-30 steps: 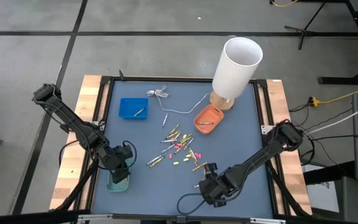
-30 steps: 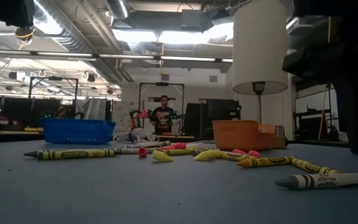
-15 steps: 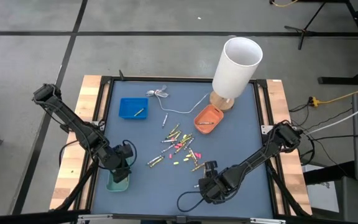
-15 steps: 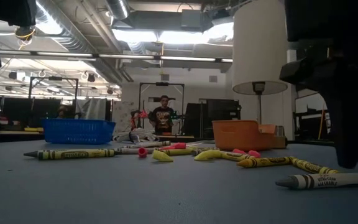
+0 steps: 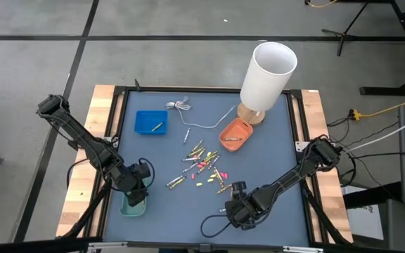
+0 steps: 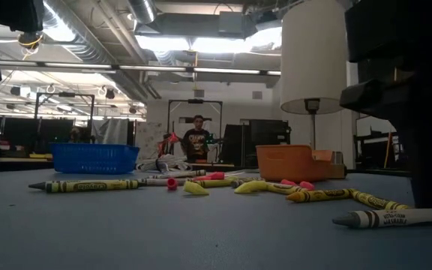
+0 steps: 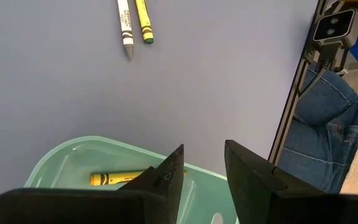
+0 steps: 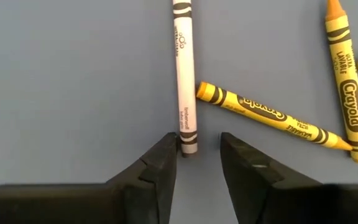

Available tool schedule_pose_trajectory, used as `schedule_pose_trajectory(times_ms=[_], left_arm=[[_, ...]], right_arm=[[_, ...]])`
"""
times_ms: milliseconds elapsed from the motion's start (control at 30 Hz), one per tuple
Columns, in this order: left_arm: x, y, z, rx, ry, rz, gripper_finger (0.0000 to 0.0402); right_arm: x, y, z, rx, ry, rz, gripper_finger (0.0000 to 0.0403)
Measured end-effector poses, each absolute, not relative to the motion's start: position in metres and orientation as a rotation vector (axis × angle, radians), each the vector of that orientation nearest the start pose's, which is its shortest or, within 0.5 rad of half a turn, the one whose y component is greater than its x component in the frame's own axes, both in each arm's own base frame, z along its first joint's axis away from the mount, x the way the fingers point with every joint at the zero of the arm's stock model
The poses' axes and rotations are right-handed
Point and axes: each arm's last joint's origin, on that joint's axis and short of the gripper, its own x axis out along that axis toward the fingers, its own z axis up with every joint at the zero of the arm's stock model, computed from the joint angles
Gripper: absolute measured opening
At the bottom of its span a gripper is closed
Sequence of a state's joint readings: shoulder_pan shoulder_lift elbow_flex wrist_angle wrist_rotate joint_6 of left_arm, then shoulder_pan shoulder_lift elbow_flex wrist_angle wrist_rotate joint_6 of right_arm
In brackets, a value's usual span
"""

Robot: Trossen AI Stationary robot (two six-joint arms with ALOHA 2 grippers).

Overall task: Sort crayons
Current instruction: Put the gray crayon into the orange bin

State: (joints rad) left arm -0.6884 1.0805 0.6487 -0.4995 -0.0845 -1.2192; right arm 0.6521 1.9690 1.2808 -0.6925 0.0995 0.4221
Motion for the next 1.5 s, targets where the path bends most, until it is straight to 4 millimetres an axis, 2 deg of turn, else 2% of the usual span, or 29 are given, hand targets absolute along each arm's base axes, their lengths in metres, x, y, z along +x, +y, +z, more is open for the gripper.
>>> schedule_pose_trajectory(times_ms=[333, 633, 833, 1067, 1300, 1500], left_arm=[[0.157, -0.126, 0.211, -0.751, 1.059, 0.044, 0.0101], [0.157, -0.126, 0.211, -0.751, 1.059, 0.044, 0.0101], [0.157, -0.126, 0.211, -0.751, 1.059, 0.044, 0.0101], [0.157, -0.126, 0.211, -0.751, 1.059, 0.044, 0.0101], [0.157, -0.126, 0.211, -0.751, 1.059, 0.044, 0.0101], [0.157, -0.126, 0.211, -0.751, 1.059, 0.044, 0.0101]], right_arm=[[0.294, 0.221, 0.143, -0.162, 1.352, 0.187, 0.0011], [0.296, 0.223, 0.148, -0.186, 1.36, 0.201, 0.0021], [0.305, 0.228, 0.177, -0.27, 1.342, 0.21, 0.0005], [0.312, 0.227, 0.221, -0.447, 1.306, 0.126, 0.0014], [0.325, 0.203, 0.255, -0.587, 1.305, 0.047, 0.0008], [0.339, 0.162, 0.259, -0.642, 1.412, 0.013, 0.001]])
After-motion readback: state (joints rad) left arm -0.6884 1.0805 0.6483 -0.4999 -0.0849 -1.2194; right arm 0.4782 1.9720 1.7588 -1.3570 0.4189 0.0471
